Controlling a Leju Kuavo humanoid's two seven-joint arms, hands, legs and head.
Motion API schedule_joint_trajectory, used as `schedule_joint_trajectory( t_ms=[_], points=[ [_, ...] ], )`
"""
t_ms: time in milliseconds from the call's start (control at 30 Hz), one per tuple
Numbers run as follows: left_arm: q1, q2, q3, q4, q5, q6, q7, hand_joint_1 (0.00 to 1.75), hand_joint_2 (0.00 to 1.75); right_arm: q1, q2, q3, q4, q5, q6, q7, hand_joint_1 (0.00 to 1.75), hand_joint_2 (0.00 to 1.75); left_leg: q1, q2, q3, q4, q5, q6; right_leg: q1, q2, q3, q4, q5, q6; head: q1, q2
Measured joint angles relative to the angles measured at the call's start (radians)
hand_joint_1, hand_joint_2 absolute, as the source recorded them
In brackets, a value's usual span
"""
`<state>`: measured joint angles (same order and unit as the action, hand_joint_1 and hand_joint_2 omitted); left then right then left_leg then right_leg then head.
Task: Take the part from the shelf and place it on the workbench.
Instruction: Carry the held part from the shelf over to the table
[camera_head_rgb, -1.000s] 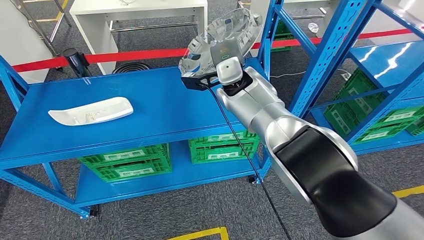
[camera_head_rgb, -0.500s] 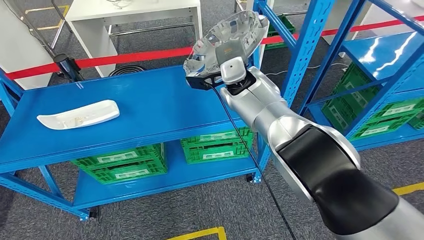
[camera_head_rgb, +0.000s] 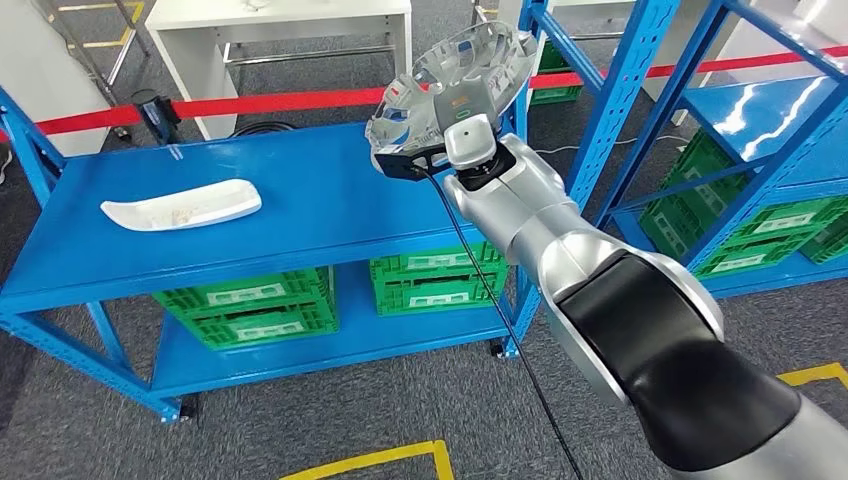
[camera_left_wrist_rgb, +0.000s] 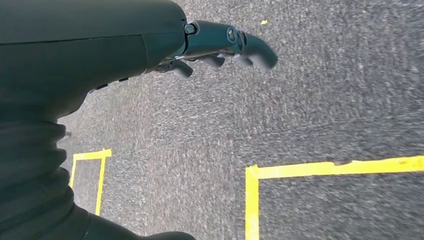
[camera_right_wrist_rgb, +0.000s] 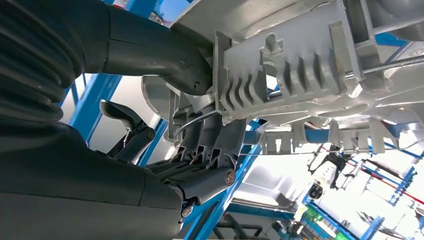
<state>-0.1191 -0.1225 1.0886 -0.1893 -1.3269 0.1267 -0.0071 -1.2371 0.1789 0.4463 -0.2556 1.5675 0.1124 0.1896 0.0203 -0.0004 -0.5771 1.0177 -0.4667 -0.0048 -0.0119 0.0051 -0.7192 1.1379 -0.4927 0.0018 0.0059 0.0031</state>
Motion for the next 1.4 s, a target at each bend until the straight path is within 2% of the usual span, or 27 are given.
schedule_joint_trajectory(
  t_ms=[67,100,133,200,267,300,333,400,467,567,600,667,700,733,800,833,900,933,967,1067,1100,1133,1167,1233,1300,1333,1400],
  points=[
    [0.0,0.0,0.0,0.0,0.002,0.0,-0.002,0.0,1.75,0.001,0.0,0.0,0.0,0.0,0.0,-0.003,1.75,1.75,-0.001,0.002,-0.025,0.002,0.018,0.006,0.0,-0.001,-0.034,0.132,-0.082,0.005,0.002,0.0],
    [0.0,0.0,0.0,0.0,0.004,0.0,-0.002,0.0,1.75,0.002,0.0,0.0,0.001,0.0,0.0,-0.004,1.75,1.75,-0.002,0.002,-0.038,0.004,0.027,0.006,0.001,-0.001,-0.038,0.176,-0.094,0.006,0.002,0.0],
    [0.001,0.0,0.0,0.0,0.004,0.0,-0.003,0.0,1.75,0.004,0.0,0.0,0.001,0.0,0.0,-0.004,1.75,1.75,-0.002,0.002,-0.051,0.006,0.035,0.005,0.001,-0.001,-0.027,0.186,-0.084,0.005,0.002,0.0],
    [0.002,0.0,0.0,0.0,0.006,0.0,-0.003,0.0,1.75,0.005,0.0,0.0,0.001,0.0,0.0,-0.004,1.75,1.75,-0.002,0.001,-0.075,0.015,0.049,0.001,0.001,-0.001,0.048,0.104,-0.035,0.0,0.002,0.0],
    [0.004,-0.001,0.0,0.0,0.007,0.0,-0.005,0.0,1.75,0.005,0.003,0.0,0.001,0.0,-0.001,-0.005,1.75,1.75,-0.004,-0.001,-0.093,0.021,0.062,-0.008,0.005,0.0,0.141,-0.031,-0.026,-0.01,0.002,0.0],
    [0.005,-0.002,0.0,0.0,0.007,0.0,-0.006,0.0,1.75,0.005,0.004,0.0,0.0,0.0,-0.001,-0.005,1.75,1.75,-0.004,-0.001,-0.097,0.022,0.069,-0.014,0.008,0.001,0.167,-0.075,-0.033,-0.014,0.002,0.0],
    [0.006,-0.002,0.0,0.0,0.007,0.0,-0.007,0.0,1.75,0.005,0.005,0.0,0.0,0.0,-0.002,-0.005,1.75,1.75,-0.005,-0.002,-0.099,0.02,0.077,-0.021,0.011,0.001,0.174,-0.094,-0.039,-0.019,0.002,0.0],
    [0.01,-0.001,0.0,0.0,0.007,0.0,-0.008,0.0,1.75,0.005,0.006,0.0,0.0,0.001,-0.002,-0.005,1.75,1.75,-0.004,-0.003,-0.102,0.012,0.091,-0.034,0.01,0.0,0.165,-0.103,-0.023,-0.03,0.003,0.0],
    [0.015,-0.002,0.0,0.001,0.007,0.0,-0.008,0.0,1.75,0.004,0.009,0.0,0.0,0.001,-0.002,-0.005,1.75,1.75,-0.003,-0.003,-0.119,0.041,0.048,-0.045,0.004,-0.003,0.149,-0.111,0.001,-0.044,0.001,0.0],
    [0.016,0.0,0.0,0.002,0.008,0.0,-0.011,0.0,1.75,0.004,0.011,0.0,0.0,0.002,-0.003,-0.006,1.75,1.75,-0.001,-0.002,-0.159,0.211,-0.089,-0.056,0.003,-0.003,0.113,-0.112,0.035,-0.052,-0.002,0.0],
    [0.016,0.001,0.001,0.002,0.008,0.0,-0.013,0.0,1.75,0.005,0.011,0.0,0.0,0.002,-0.003,-0.006,1.75,1.75,-0.001,-0.002,-0.164,0.265,-0.106,-0.058,0.003,-0.004,0.099,-0.111,0.045,-0.051,-0.002,0.0],
    [0.016,0.002,0.001,0.002,0.008,0.0,-0.018,0.0,1.75,0.005,0.011,0.0,0.0,0.001,-0.003,-0.007,1.75,1.75,-0.001,-0.002,-0.134,0.288,-0.077,-0.059,0.003,-0.004,0.069,-0.105,0.064,-0.049,-0.002,0.0],
    [0.016,0.002,0.001,0.001,0.007,0.001,-0.02,0.0,1.75,0.005,0.011,0.0,0.0,0.001,-0.004,-0.007,1.75,1.75,-0.001,-0.002,-0.094,0.247,-0.049,-0.057,0.003,-0.004,0.056,-0.102,0.073,-0.046,-0.002,0.0],
    [0.015,0.002,0.0,0.001,0.007,0.001,-0.022,0.0,1.75,0.005,0.011,0.0,-0.001,0.001,-0.005,-0.007,1.75,1.75,-0.001,-0.002,-0.042,0.18,-0.04,-0.055,0.003,-0.003,0.044,-0.099,0.081,-0.042,-0.002,0.0],
    [0.013,0.002,0.0,0.0,0.004,0.001,-0.028,0.0,1.75,0.004,0.011,0.0,-0.001,0.001,-0.006,-0.007,1.75,1.75,-0.007,-0.005,0.042,0.05,-0.055,-0.044,0.005,-0.004,0.03,-0.097,0.099,-0.031,-0.002,0.0],
    [0.012,0.002,0.0,-0.001,0.002,0.002,-0.031,0.0,1.75,0.004,0.01,0.0,-0.001,0.001,-0.008,-0.006,1.75,1.75,-0.01,-0.006,0.059,0.016,-0.067,-0.038,0.005,-0.005,0.026,-0.1,0.11,-0.025,-0.001,0.0],
    [0.013,0.002,0.0,-0.001,-0.003,0.002,-0.035,0.0,1.75,0.003,0.007,0.0,-0.001,0.0,-0.011,-0.005,1.75,1.75,-0.012,-0.006,0.052,0.005,-0.055,-0.021,0.004,-0.004,0.021,-0.109,0.129,-0.014,-0.001,0.0],
    [0.014,0.001,0.0,-0.001,-0.006,0.002,-0.035,0.0,1.75,0.002,0.004,0.0,-0.001,0.0,-0.012,-0.004,1.75,1.75,-0.011,-0.005,0.045,0.002,-0.044,-0.012,0.003,-0.004,0.015,-0.105,0.12,-0.008,-0.001,0.0],
    [0.014,0.001,0.0,-0.002,-0.009,0.002,-0.034,0.0,1.75,0.001,0.0,0.0,0.0,-0.001,-0.013,-0.004,1.75,1.75,-0.008,-0.003,0.035,0.0,-0.032,-0.002,0.003,-0.003,0.006,-0.084,0.091,-0.002,0.0,0.0],
    [0.014,0.001,0.0,-0.003,-0.015,0.005,-0.03,0.0,1.75,-0.004,-0.009,0.0,0.0,-0.004,-0.013,-0.004,1.75,1.75,-0.007,0.001,-0.006,-0.001,0.004,0.015,0.001,-0.002,-0.037,0.088,-0.056,0.011,0.003,0.0],
    [0.014,0.001,0.0,-0.003,-0.016,0.006,-0.029,0.0,1.75,-0.005,-0.011,0.0,0.0,-0.004,-0.013,-0.004,1.75,1.75,-0.007,0.002,-0.022,0.001,0.016,0.016,0.001,-0.002,-0.046,0.148,-0.078,0.013,0.003,0.0],
    [0.014,0.001,0.0,-0.003,-0.016,0.006,-0.027,0.0,1.75,-0.005,-0.012,0.0,0.0,-0.004,-0.013,-0.004,1.75,1.75,-0.008,0.002,-0.038,0.004,0.027,0.016,0.001,-0.002,-0.043,0.186,-0.076,0.014,0.003,0.0],
    [0.014,0.001,0.0,-0.003,-0.017,0.006,-0.026,0.0,1.75,-0.005,-0.013,0.0,0.0,-0.004,-0.013,-0.004,1.75,1.75,-0.008,0.002,-0.054,0.007,0.037,0.015,0.001,-0.002,-0.026,0.191,-0.055,0.013,0.003,0.0],
    [0.014,0.001,0.0,-0.003,-0.017,0.007,-0.026,0.0,1.75,-0.006,-0.014,0.0,0.0,-0.004,-0.013,-0.004,1.75,1.75,-0.008,0.002,-0.084,0.015,0.057,0.01,0.003,-0.002,0.061,0.099,-0.012,0.004,0.003,0.0],
    [0.014,0.0,0.0,-0.003,-0.018,0.008,-0.03,0.0,1.75,-0.007,-0.013,0.0,-0.003,-0.005,-0.013,-0.004,1.75,1.75,-0.01,0.001,-0.103,0.02,0.075,0.001,0.009,-0.002,0.162,-0.045,-0.027,-0.008,0.002,0.0],
    [0.014,0.0,0.0,-0.003,-0.019,0.01,-0.032,0.0,1.75,-0.008,-0.013,0.0,-0.004,-0.005,-0.014,-0.004,1.75,1.75,-0.01,0.001,-0.108,0.018,0.085,-0.005,0.012,-0.002,0.189,-0.091,-0.041,-0.013,0.002,0.0],
    [0.014,0.001,0.0,-0.003,-0.02,0.012,-0.035,0.0,1.75,-0.01,-0.013,0.0,-0.005,-0.004,-0.016,-0.004,1.75,1.75,-0.01,0.001,-0.113,0.008,0.107,-0.018,0.013,-0.002,0.189,-0.115,-0.035,-0.022,0.002,0.0]
  ],
)
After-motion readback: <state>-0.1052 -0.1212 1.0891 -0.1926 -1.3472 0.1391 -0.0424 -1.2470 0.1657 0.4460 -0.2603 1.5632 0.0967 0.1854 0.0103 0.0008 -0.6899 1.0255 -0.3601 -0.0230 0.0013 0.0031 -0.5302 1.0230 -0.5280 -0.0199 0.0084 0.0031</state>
